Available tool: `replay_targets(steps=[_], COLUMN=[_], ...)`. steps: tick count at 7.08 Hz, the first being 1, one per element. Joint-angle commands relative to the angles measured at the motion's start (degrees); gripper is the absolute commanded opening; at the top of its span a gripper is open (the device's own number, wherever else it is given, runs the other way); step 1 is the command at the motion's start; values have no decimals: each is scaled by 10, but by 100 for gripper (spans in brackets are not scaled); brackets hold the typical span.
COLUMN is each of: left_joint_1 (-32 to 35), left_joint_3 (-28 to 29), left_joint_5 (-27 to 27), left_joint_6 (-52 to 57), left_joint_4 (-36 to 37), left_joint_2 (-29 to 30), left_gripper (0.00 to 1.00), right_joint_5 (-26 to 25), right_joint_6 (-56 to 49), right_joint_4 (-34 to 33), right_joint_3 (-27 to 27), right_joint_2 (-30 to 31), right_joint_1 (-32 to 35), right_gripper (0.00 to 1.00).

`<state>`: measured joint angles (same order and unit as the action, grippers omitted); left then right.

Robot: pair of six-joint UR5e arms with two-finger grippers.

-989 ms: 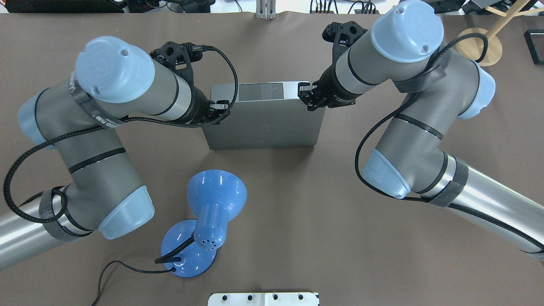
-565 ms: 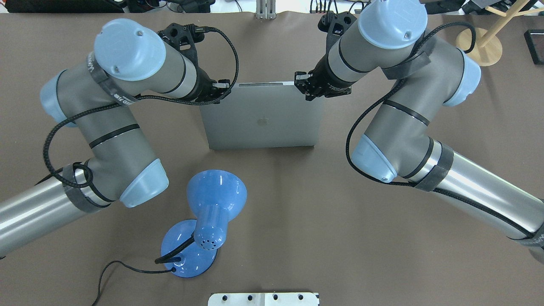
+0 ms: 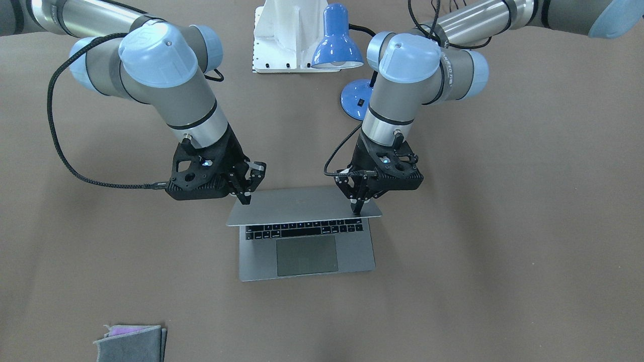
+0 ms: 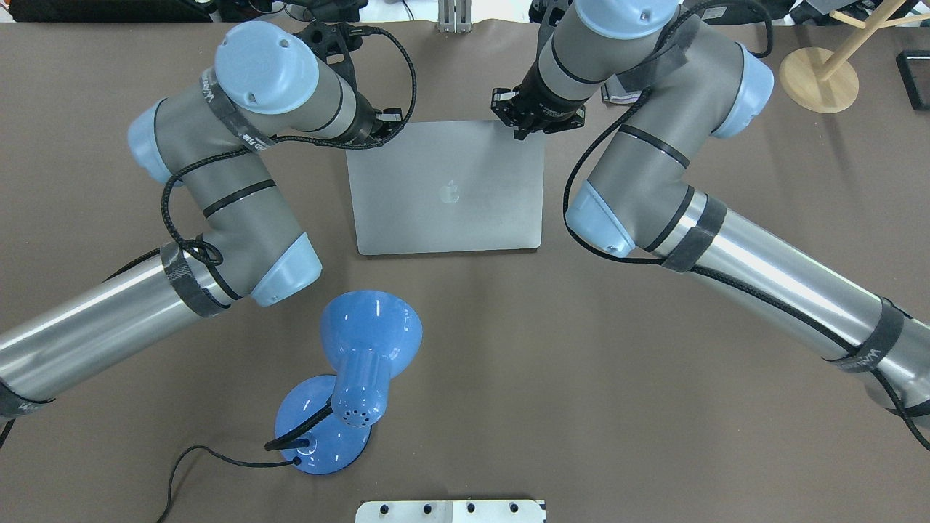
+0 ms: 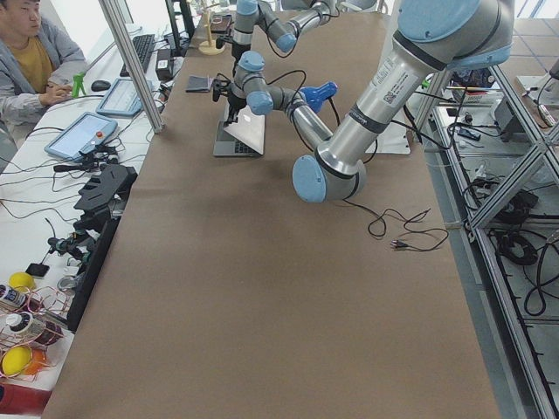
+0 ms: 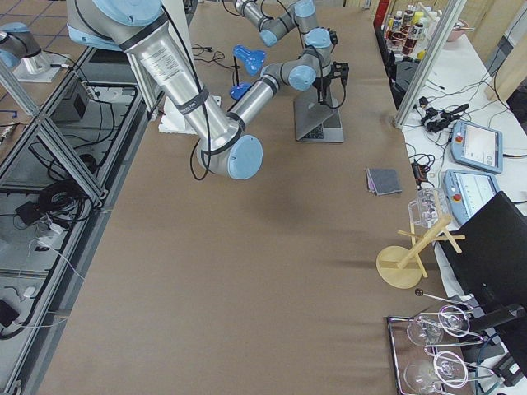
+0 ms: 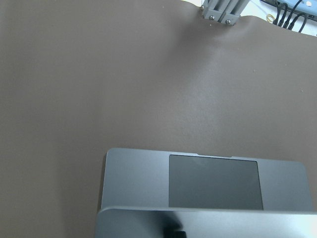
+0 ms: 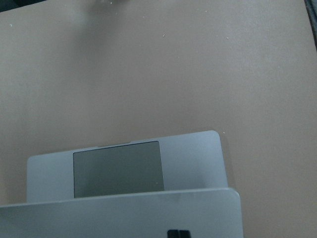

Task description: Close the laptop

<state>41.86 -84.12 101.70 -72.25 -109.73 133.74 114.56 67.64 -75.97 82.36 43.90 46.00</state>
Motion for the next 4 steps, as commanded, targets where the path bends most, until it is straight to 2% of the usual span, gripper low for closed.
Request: replay_targets(steps=[1,2,3,4], left_joint_1=[1,1,1,1], left_joint_3=[45,66,105,131], left_joint_5=[-9,-9,-10,-10], left_joint_6=[0,1,3,3], left_joint_4=[-25,-29,-57,-70], left_joint_2=[13,18,26,31], left_gripper=[0,0,0,0], right_joint_5=[1,1,2,6], right_joint_6=[4,3,0,-1], right_joint_4=[47,51,64,77], right_joint_3=[-96,-122,-171,-191], right_joint_2=[-39,-50,-77,-81], right_joint_1=[3,2,3,3], right_gripper=[0,0,0,0])
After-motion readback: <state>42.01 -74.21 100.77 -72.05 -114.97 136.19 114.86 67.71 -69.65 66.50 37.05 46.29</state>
